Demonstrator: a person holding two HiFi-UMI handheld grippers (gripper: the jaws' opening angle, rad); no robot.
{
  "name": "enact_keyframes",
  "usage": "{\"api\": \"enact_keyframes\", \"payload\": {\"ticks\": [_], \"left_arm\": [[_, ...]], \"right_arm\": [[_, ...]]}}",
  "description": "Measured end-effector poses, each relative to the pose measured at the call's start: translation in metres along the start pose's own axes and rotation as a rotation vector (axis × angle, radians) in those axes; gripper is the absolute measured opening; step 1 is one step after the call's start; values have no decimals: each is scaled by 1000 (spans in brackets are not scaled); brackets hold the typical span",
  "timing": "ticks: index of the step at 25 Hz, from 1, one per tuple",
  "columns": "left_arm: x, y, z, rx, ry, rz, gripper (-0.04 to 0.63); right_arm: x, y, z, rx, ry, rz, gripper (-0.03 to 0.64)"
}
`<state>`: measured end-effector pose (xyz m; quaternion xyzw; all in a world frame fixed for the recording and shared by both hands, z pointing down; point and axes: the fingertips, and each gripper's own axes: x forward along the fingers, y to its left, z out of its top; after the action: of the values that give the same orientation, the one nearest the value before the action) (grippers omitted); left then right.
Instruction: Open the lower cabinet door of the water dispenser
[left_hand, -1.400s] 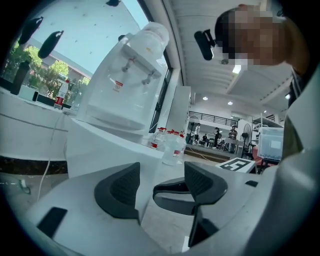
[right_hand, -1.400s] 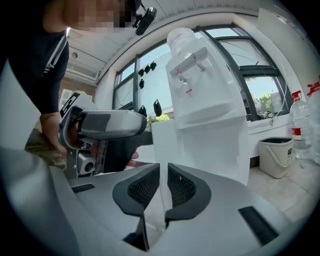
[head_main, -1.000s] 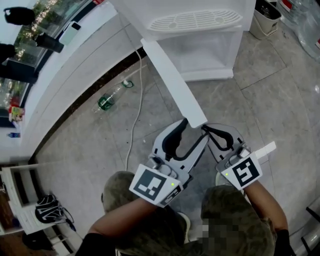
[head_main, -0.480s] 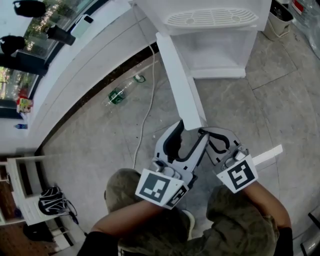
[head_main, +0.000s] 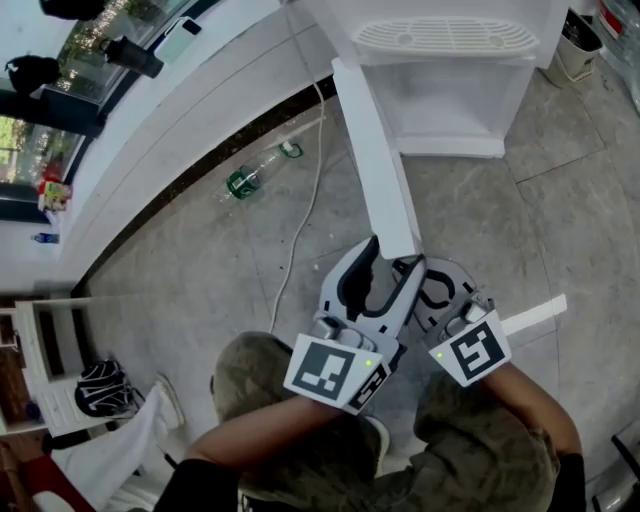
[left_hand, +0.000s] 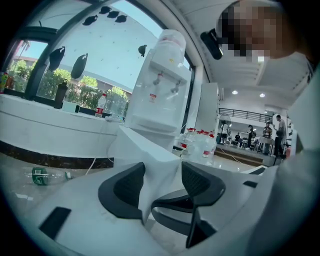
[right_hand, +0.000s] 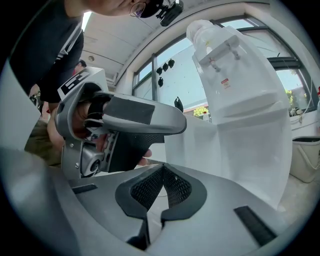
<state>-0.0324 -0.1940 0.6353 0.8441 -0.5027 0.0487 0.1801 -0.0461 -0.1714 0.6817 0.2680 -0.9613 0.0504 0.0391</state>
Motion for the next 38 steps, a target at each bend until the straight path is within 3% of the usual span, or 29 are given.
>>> {"api": "enact_keyframes", "payload": {"ticks": [3, 8, 19, 27, 38], "left_arm": [[1, 3, 0, -1, -3, 17, 221], [1, 2, 0, -75, -27, 32, 222], [-3, 5, 1, -76, -44, 44, 217], [-23, 31, -1, -108, -60, 105, 199], [-40, 59, 0, -59, -90, 187, 183]], "right_arm": [[2, 1, -4, 25, 10, 0, 0], [1, 1, -3, 27, 6, 1, -1], [-14, -15, -6, 98, 16, -58, 0], [-14, -22, -8, 128, 25, -98, 0], [-18, -48, -5, 149, 47, -170, 0]]}}
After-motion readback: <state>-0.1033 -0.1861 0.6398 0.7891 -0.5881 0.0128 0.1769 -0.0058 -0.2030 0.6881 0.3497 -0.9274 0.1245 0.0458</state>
